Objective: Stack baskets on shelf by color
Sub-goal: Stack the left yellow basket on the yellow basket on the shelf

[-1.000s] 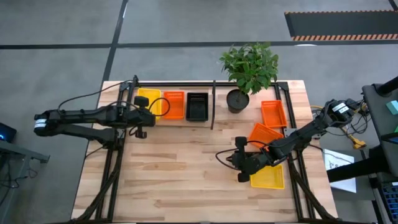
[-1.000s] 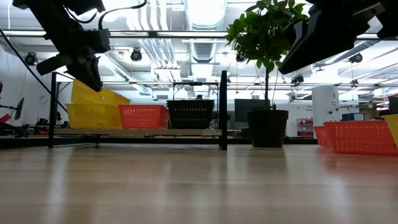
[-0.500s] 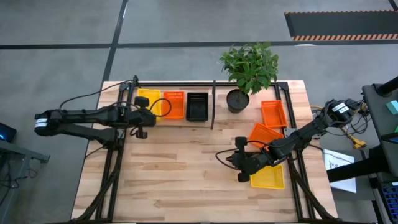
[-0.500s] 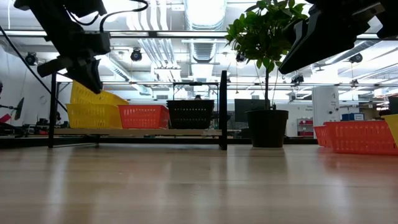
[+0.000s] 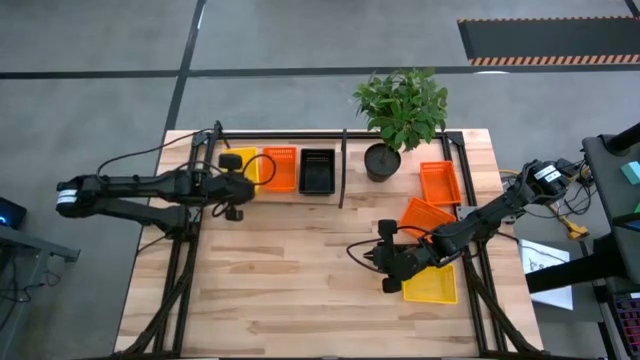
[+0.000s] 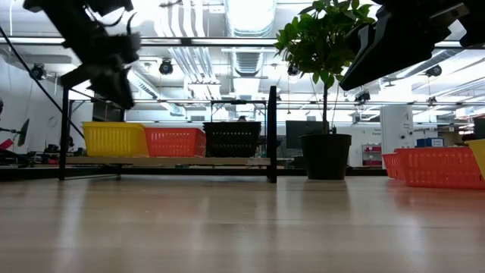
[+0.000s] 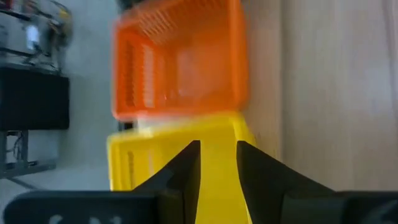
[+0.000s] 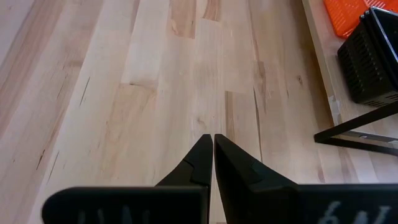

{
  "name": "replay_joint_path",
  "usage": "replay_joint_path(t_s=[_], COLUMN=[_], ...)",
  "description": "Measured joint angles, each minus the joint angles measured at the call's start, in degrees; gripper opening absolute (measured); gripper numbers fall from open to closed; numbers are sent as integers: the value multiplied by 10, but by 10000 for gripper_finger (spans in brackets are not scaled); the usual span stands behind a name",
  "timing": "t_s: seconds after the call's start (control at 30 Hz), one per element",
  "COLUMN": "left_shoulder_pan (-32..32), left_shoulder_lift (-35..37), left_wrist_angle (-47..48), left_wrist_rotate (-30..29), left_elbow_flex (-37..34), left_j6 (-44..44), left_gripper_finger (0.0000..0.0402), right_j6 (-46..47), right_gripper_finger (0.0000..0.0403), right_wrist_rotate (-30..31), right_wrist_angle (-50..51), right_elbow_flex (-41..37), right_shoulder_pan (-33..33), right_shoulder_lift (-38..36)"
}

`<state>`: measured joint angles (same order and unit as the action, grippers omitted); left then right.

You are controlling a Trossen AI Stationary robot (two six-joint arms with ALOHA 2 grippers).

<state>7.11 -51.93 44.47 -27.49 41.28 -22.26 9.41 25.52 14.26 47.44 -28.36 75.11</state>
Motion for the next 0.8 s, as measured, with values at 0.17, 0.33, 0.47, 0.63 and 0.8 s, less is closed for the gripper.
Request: replay_joint_path(t_s=[0.17,0.33,0.47,0.63,0.8], left_shoulder_pan=[-1,9,18,18,18], left_shoulder_lift=[-18,-61,-92,-110,-105], left_wrist_angle=[-110,-113,-76,-74,-75], left_wrist_rotate=[-11,-16,-18,-16,0], left_elbow_flex=[3,4,4,5,8], left_j6=[49,131,159,156,135], left_gripper_finger=[88,63,24,5,3], right_j6=[0,0,0,0,0], right_gripper_finger=[9,9,9,9,9], right_wrist_rotate=[0,0,0,0,0], right_wrist_angle=[0,0,0,0,0], right_elbow_flex=[0,0,0,0,0], right_shoulder_pan=[0,0,0,0,0], right_shoulder_lift=[0,0,0,0,0])
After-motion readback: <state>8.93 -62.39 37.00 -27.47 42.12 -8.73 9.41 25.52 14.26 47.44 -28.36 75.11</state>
